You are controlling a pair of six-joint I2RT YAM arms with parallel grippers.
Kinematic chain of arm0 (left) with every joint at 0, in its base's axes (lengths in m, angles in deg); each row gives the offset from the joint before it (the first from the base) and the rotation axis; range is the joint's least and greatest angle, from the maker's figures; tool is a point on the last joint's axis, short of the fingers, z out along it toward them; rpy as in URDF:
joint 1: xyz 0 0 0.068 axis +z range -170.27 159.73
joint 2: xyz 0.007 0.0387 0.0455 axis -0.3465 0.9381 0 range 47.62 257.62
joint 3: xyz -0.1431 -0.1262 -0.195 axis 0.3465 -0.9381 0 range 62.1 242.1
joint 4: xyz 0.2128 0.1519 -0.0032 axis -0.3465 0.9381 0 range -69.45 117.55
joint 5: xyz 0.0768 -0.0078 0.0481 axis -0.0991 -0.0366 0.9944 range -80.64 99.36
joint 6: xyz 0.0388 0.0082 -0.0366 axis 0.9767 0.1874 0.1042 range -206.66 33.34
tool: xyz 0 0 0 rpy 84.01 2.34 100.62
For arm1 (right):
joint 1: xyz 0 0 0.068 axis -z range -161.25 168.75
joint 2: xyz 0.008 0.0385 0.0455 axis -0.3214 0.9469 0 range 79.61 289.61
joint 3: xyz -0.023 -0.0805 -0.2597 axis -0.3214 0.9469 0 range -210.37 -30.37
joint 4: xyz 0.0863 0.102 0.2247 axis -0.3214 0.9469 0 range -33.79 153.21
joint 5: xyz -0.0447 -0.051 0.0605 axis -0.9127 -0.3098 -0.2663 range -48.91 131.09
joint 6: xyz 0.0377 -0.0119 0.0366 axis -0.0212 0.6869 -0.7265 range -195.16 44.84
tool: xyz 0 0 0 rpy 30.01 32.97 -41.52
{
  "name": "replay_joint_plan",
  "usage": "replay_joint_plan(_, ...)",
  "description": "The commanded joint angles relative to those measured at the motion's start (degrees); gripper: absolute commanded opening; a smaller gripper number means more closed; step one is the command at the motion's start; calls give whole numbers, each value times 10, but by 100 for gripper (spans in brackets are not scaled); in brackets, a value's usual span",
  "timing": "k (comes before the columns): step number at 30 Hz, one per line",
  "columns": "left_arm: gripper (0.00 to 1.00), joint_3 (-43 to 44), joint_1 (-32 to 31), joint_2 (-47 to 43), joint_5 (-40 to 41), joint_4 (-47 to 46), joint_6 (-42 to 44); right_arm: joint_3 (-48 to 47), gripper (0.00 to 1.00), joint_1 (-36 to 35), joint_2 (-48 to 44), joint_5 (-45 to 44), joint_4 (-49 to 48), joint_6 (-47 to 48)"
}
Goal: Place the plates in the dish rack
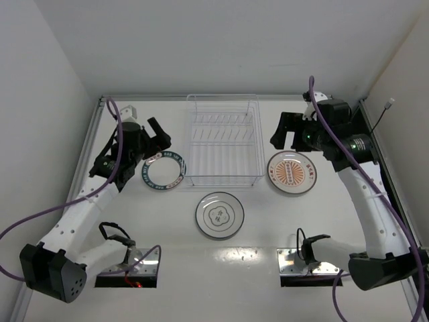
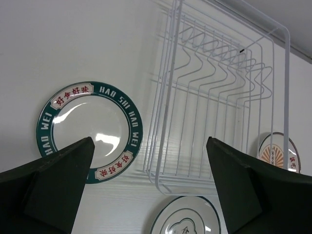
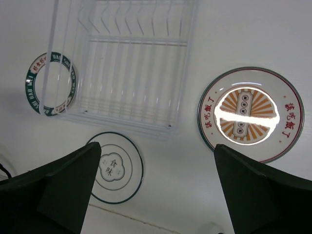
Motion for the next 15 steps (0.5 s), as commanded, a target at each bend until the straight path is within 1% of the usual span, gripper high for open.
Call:
replay_joint_plan(1, 100, 17, 5, 24, -35, -3, 2, -2, 99, 10, -12, -30, 27, -11)
replay_joint_plan(3, 100, 22, -1, 38, -35, -3, 8, 12, 99, 22, -4, -30, 32, -2)
replay_joint_plan(6, 100, 22, -18, 62, -30, -18, 15, 53, 99, 59, 20, 1, -7, -2)
replay_joint_plan(7, 100, 22, -18, 68, -30, -18, 15, 63, 99, 76, 20, 18, -7, -2)
replay_joint_plan(8, 100, 30, -23, 82, -30, -18, 15, 84, 99, 118, 31, 35, -27, -2)
replay_joint_plan(9, 100, 39, -23, 88, -30, -18, 1, 92, 99, 137, 38, 43, -27, -2)
replay_joint_plan(11, 100, 45, -23, 99, -42, -18, -6, 106, 99, 166, 58, 32, -27, -2)
replay_joint_plan(12, 100, 53, -23, 111, -42, -18, -13, 116, 99, 197, 71, 57, -35, -8)
replay_joint_plan(15, 100, 70, -36, 123, -42, -18, -13, 142, 99, 248, 92, 103, -52, -22)
